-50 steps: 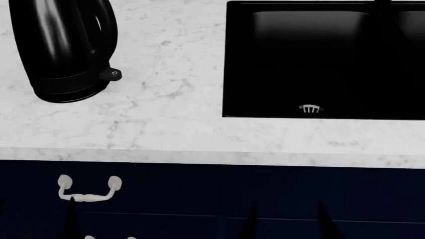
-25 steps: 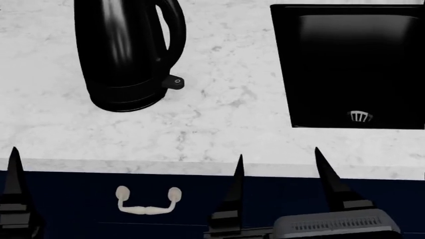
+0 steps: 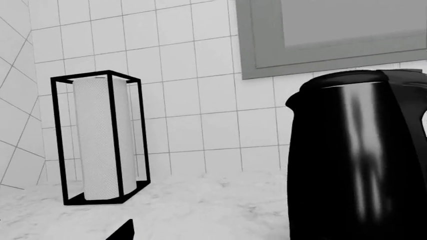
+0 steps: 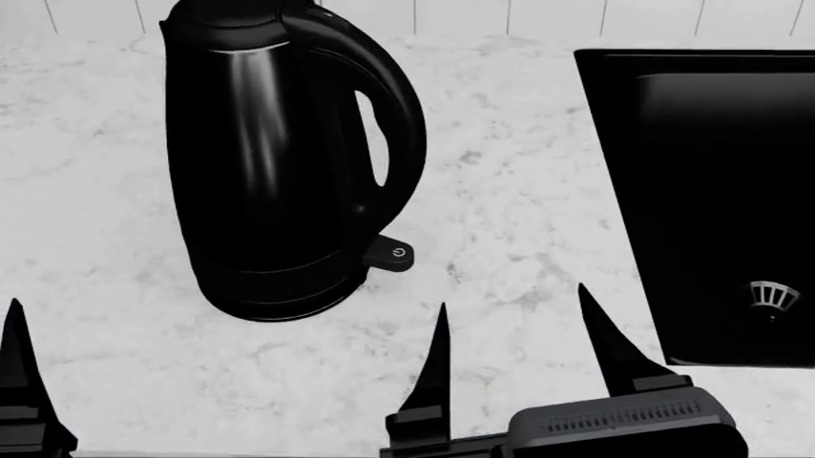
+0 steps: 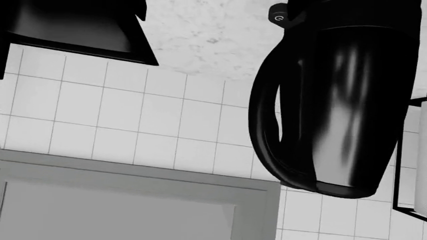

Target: Press down the lever to turn on the electric kettle.

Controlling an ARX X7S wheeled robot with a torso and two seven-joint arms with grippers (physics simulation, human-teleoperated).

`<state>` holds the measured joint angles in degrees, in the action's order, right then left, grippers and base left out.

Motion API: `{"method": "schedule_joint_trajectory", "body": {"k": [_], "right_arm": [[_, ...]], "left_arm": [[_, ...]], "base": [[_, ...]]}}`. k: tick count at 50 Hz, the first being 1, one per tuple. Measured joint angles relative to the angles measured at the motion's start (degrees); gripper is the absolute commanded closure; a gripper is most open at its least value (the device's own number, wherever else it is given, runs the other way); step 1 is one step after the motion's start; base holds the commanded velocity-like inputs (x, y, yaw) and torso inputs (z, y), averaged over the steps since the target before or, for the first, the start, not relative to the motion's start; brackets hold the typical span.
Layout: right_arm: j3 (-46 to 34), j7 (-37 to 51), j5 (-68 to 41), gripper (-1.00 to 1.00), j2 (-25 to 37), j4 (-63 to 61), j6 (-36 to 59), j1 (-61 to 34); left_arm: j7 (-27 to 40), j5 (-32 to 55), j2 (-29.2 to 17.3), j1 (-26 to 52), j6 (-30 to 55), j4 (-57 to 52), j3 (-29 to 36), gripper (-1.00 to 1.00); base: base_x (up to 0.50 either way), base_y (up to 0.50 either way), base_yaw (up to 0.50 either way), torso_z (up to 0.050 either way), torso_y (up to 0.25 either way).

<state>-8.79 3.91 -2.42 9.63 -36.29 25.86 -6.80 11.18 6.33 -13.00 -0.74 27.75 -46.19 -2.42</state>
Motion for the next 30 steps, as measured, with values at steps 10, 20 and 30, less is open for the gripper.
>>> {"method": "schedule_joint_trajectory", "body": {"k": [10,20,30], "right_arm": [[-0.1,0.5,-0.5,-1.0,0.3,1.5,-0.7,0.7],[-0.3,0.8,-0.9,-1.0,0.9,1.7,-0.8,1.0],[0.0,1.4,-1.4,-1.0,1.1,2.6,-0.4,1.0]], "left_arm": [[0.3,-0.3,-0.3,-1.5,-2.5,2.1,0.9,-1.0],[0.6,-0.4,-0.7,-2.2,-3.7,3.3,1.5,-1.0],[1.0,-0.4,-1.0,-2.6,-5.0,4.5,2.0,-1.0]], "base": [[0.02,0.0,0.0,0.0,0.0],[0.45,-0.02,0.0,0.0,0.0],[0.01,0.0,0.0,0.0,0.002]]}}
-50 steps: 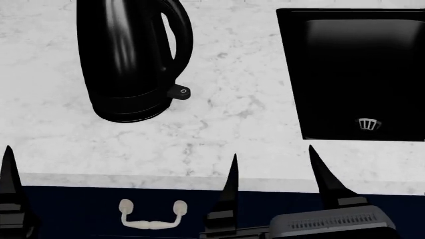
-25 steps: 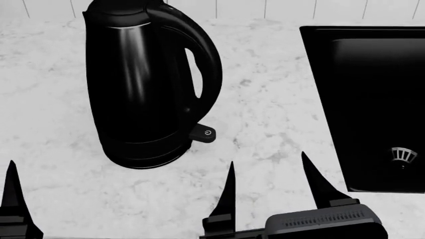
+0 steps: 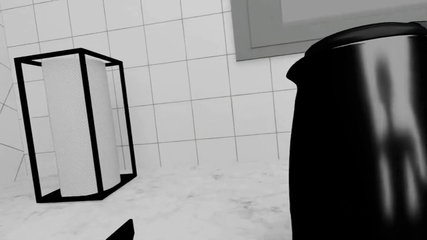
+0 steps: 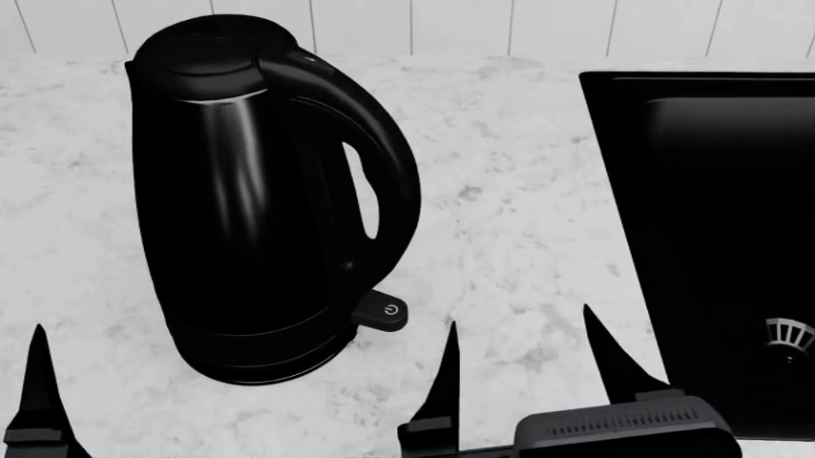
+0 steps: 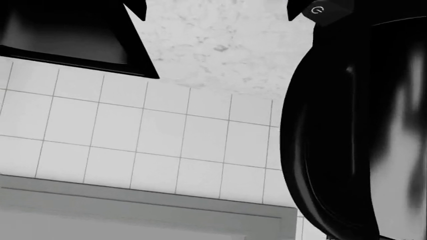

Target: Press down the lever to turn on the electric kettle.

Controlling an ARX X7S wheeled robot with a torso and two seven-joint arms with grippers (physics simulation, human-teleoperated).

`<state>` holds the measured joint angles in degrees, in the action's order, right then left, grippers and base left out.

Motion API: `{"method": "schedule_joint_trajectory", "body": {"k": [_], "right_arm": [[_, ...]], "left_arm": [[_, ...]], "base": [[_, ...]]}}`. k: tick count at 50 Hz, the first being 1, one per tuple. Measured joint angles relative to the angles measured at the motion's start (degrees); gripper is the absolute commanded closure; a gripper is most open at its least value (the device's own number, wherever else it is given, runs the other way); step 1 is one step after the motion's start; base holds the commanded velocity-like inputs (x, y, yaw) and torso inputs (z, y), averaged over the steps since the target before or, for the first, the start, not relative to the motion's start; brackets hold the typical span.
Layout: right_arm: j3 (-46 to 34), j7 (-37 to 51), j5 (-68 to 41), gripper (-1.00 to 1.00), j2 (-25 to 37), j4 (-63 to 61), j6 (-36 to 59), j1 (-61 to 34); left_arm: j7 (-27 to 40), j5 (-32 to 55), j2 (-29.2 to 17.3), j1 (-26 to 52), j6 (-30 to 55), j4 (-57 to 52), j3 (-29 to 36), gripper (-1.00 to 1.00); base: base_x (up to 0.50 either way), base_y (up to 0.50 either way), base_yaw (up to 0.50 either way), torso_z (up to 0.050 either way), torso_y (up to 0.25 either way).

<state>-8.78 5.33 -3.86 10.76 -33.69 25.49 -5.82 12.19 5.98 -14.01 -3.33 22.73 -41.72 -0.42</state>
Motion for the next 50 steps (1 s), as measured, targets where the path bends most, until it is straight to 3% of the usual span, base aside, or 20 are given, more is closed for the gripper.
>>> {"method": "schedule_joint_trajectory", "body": {"k": [9,10,27,50], "right_arm": [[1.0,0.1,-1.1,-1.0,0.7,1.4,4.2,-2.9],[1.2,0.1,-1.2,1.0,0.8,1.7,4.8,-3.4],[0.9,-3.1,-4.7,1.0,2.2,6.8,15.4,-13.2],[-6.2,-7.1,-7.0,1.0,1.9,10.4,22.4,-21.9]], "left_arm": [[0.3,0.4,-0.3,-0.4,-0.5,0.3,0.1,-1.0],[0.4,0.5,-0.3,-0.4,-0.5,0.3,0.1,-1.0],[1.2,0.9,-0.8,-0.2,-0.3,0.1,0.5,-1.0],[2.0,1.8,-1.8,-0.3,0.5,-1.2,0.6,-1.0]], "base": [[0.0,0.0,0.0,0.0,0.0],[0.0,0.0,0.0,0.0,0.0],[0.0,0.0,0.0,0.0,0.0],[0.0,0.0,0.0,0.0,0.0]]}}
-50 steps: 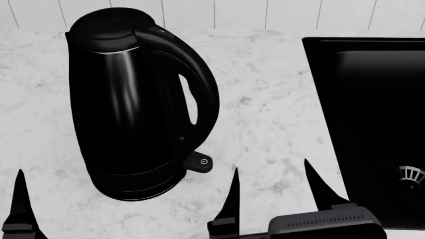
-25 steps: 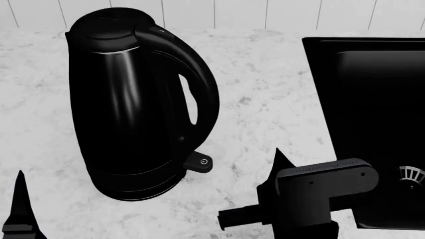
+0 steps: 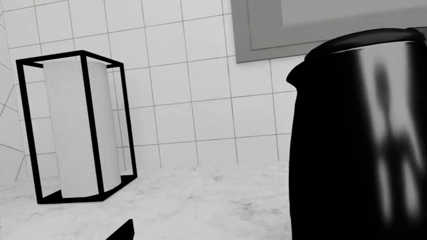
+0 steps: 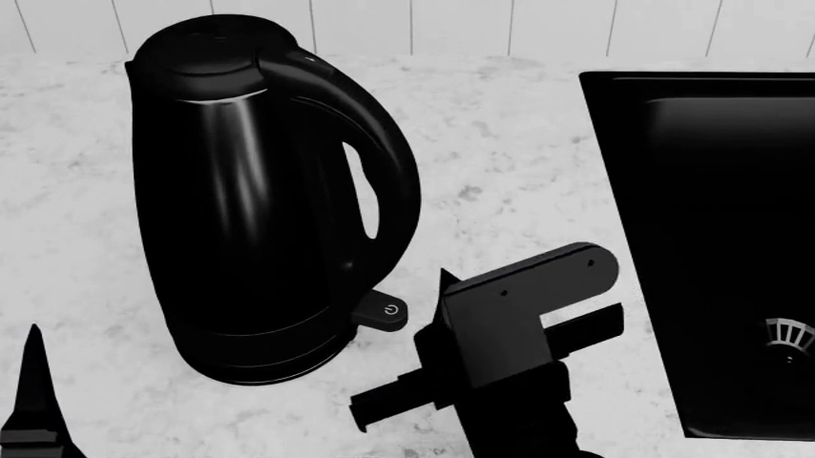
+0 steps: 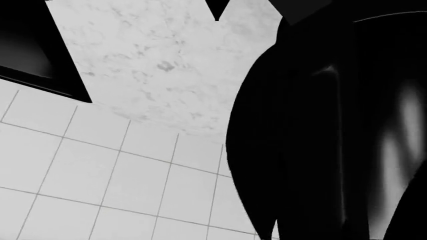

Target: Press down the lever to turn on the electric kettle.

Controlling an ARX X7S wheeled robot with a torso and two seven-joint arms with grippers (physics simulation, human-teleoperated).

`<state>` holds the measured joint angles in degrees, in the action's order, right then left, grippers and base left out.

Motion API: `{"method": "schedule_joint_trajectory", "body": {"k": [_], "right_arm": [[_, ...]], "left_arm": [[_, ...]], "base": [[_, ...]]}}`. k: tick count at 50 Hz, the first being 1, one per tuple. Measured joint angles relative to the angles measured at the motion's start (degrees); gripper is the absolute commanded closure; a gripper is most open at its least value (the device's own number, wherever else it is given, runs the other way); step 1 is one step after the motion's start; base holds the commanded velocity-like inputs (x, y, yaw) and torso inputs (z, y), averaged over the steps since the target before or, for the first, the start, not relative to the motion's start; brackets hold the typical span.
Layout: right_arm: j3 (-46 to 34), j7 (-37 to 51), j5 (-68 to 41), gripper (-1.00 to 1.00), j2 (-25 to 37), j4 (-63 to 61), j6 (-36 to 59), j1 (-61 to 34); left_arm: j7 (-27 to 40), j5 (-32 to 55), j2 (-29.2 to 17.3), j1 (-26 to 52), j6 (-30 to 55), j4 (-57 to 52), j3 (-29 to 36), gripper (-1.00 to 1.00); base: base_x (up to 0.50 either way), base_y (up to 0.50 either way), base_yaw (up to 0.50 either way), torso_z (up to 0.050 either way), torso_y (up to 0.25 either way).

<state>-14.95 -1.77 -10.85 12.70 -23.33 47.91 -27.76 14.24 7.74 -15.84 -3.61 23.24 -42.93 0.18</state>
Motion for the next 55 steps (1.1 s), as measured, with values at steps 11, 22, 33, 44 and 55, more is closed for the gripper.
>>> {"method": "schedule_joint_trajectory", "body": {"k": [11,22,33,44,55], "right_arm": [[-2.6,-2.0,-0.8,1.0,0.4,1.3,0.1,-0.8],[-4.6,-2.8,-1.1,1.0,0.2,1.8,0.1,-1.7],[-5.9,-2.7,-0.9,1.0,0.1,3.5,-0.6,-2.3],[-6.6,-2.6,-1.7,1.0,0.6,4.9,-1.7,-2.8],[-8.0,-2.0,1.0,1.0,0.8,6.6,-8.1,-1.0]], "left_arm": [[0.4,0.2,-0.4,0.1,0.3,-0.3,0.4,-1.0],[0.6,0.4,-0.7,-0.1,-0.4,0.2,0.5,-1.0],[0.9,0.6,-0.9,-0.7,-1.3,0.8,0.4,-1.0],[1.2,0.8,-1.2,-1.1,-2.0,1.3,0.4,-1.0],[1.3,1.4,-1.4,-1.6,-2.9,1.7,-0.2,-1.0]], "base": [[0.0,0.0,0.0,0.0,0.0],[0.0,0.0,0.0,0.0,0.0],[0.0,0.0,0.0,0.0,0.0],[0.01,0.0,0.0,0.0,0.0],[0.01,0.01,0.01,0.0,0.0]]}}
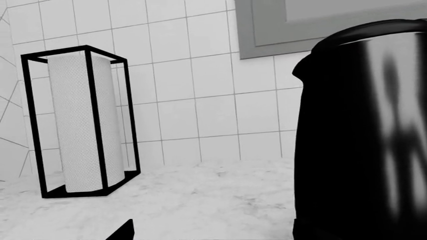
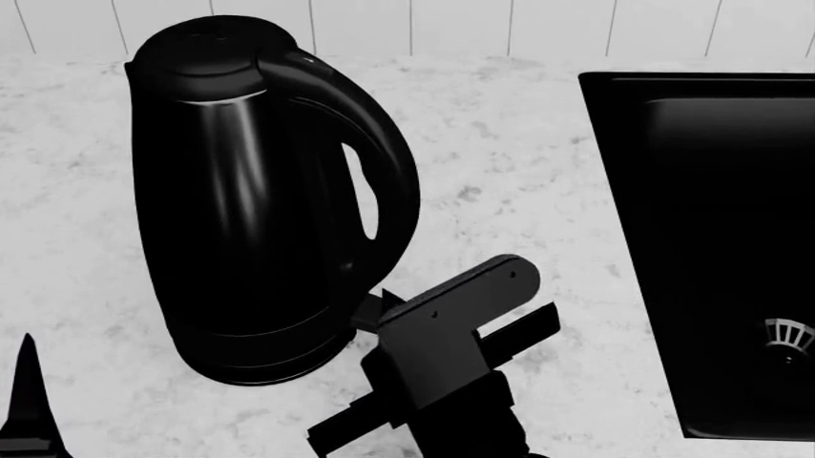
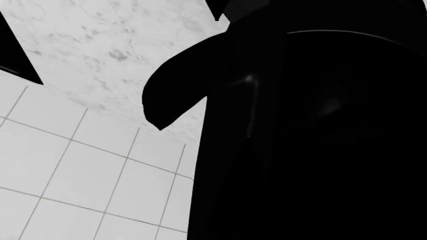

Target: Press down the lever to turn on the electric kettle.

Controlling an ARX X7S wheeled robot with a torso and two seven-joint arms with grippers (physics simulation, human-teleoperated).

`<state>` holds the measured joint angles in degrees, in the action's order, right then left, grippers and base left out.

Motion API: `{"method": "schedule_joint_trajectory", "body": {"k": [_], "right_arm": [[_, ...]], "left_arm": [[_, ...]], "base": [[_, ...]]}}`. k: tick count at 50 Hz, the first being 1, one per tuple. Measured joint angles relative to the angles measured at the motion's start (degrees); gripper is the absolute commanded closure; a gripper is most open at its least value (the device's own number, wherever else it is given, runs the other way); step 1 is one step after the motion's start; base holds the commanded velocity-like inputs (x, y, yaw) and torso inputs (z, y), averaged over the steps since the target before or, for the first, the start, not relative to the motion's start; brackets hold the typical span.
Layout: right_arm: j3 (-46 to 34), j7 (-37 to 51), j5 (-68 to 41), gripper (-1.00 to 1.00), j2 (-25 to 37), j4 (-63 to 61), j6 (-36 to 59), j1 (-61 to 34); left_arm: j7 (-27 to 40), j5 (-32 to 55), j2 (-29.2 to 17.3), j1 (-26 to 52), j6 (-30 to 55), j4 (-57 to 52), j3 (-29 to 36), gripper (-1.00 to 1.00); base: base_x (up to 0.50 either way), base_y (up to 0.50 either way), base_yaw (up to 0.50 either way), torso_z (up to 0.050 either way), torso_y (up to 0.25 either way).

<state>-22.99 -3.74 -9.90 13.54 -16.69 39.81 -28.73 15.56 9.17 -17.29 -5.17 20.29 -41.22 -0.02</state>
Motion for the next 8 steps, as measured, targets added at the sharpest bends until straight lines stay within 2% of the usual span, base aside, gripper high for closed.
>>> {"method": "schedule_joint_trajectory", "body": {"k": [8], "right_arm": [[0.1,0.1,2.5,1.0,-0.8,3.8,-10.0,2.7]], "left_arm": [[0.1,0.3,-0.1,-0.2,-0.4,0.3,-0.1,-1.0]], "base": [[0.02,0.01,0.02,0.0,0.0]]}}
